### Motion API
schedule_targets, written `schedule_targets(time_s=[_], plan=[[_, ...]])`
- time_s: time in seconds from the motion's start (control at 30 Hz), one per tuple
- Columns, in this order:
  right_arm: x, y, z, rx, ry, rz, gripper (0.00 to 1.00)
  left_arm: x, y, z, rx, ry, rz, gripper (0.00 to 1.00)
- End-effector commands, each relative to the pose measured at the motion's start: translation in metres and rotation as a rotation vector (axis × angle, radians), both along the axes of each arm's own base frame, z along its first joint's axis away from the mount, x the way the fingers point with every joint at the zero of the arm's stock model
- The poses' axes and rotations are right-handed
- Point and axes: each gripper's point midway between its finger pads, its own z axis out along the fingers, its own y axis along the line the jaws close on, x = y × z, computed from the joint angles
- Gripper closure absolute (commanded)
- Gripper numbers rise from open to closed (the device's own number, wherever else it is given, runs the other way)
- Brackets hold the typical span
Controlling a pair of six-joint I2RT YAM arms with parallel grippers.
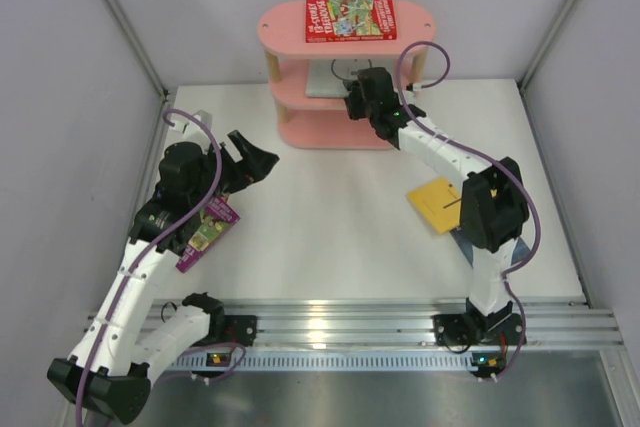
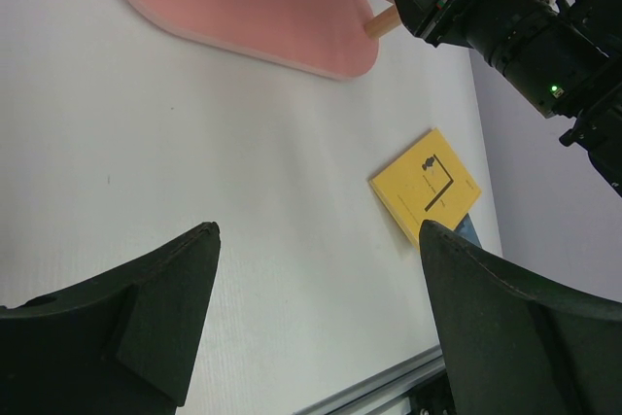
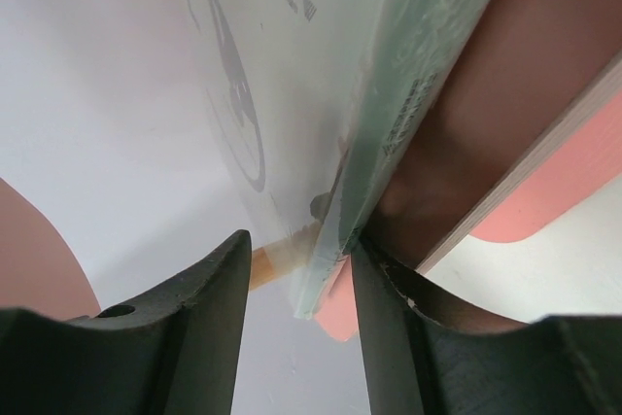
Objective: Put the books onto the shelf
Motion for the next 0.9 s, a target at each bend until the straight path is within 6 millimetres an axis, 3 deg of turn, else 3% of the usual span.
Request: schedule_targets(time_s=[0.0, 0.87], plan=[[-0.001, -0.009, 0.029, -0.007, -0.038, 0.000, 0.54, -0.001, 0.003, 0.017, -0.003, -0.049, 0.005, 0.12], [-0.008, -0.016, 0.039, -0.033, -0.032, 0.004, 0.64, -0.005, 0.001, 0.019, -0.020, -0.053, -0.006, 0.12]])
